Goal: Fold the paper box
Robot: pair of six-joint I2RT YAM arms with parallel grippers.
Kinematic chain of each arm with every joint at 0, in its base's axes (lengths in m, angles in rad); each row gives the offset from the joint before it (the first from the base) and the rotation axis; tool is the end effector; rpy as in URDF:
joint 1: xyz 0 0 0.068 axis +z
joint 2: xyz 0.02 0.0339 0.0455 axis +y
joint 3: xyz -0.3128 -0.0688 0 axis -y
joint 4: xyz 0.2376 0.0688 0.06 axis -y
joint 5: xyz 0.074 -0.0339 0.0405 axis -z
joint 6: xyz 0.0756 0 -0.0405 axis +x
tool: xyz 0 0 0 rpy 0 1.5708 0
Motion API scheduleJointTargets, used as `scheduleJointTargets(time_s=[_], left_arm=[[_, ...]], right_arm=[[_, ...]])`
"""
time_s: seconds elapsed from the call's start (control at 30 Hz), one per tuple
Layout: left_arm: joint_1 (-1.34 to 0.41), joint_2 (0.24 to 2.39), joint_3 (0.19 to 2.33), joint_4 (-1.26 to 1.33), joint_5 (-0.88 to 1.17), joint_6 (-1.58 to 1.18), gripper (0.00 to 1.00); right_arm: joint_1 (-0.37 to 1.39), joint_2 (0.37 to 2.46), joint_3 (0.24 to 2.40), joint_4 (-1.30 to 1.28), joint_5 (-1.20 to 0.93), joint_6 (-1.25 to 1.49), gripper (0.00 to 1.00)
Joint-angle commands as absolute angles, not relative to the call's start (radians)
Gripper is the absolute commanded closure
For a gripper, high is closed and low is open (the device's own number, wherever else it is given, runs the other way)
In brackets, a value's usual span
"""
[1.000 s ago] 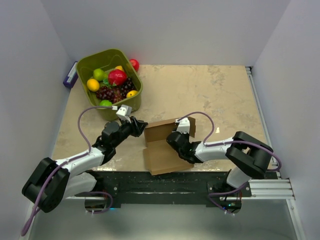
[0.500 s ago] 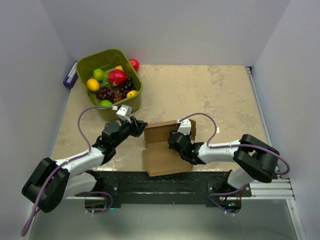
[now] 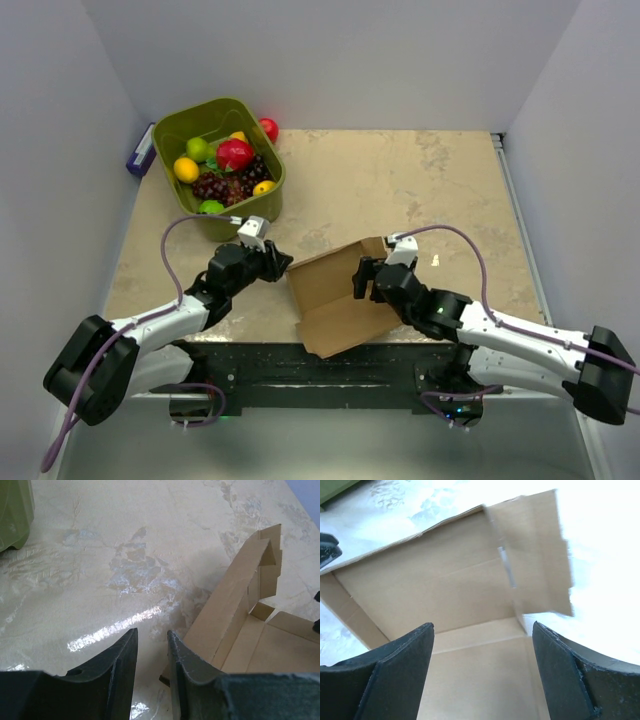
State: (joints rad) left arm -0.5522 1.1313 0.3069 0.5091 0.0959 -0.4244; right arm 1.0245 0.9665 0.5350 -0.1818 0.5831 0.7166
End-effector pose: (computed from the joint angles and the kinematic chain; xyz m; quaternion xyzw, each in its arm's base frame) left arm 0.1956 -0.1290 0.2166 0.0797 0.8050 -0.3095 0.4999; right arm 0.1370 0.1453 0.2471 0.0005 0.8604 0.1730 0.4794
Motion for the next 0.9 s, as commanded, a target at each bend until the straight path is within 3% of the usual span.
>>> scheduleJointTargets(time_s=[0.0, 0.33, 0.57, 0.87], left_arm=[[-0.558, 1.118, 0.327, 0.517, 0.084, -0.39, 0.64], [-0.56, 1.108, 0.347, 0.522, 0.098, -0.385, 0.6], [-0.578, 1.049, 0.402, 0.453, 0.095, -0.365, 0.38], [-0.805, 1.075, 0.692, 0.056, 0.026, -0.2, 0.27]], right_arm=[[0.965, 0.917, 0.609, -0.341, 0.575, 0.677, 0.16], [0.888, 0.9, 0.54, -0.31, 0.52, 0.733, 0.2], [0.891, 0.816, 0.554, -0.376, 0.54, 0.727, 0.2], [0.821, 0.813, 0.633, -0.439, 0.522, 0.638, 0.13]])
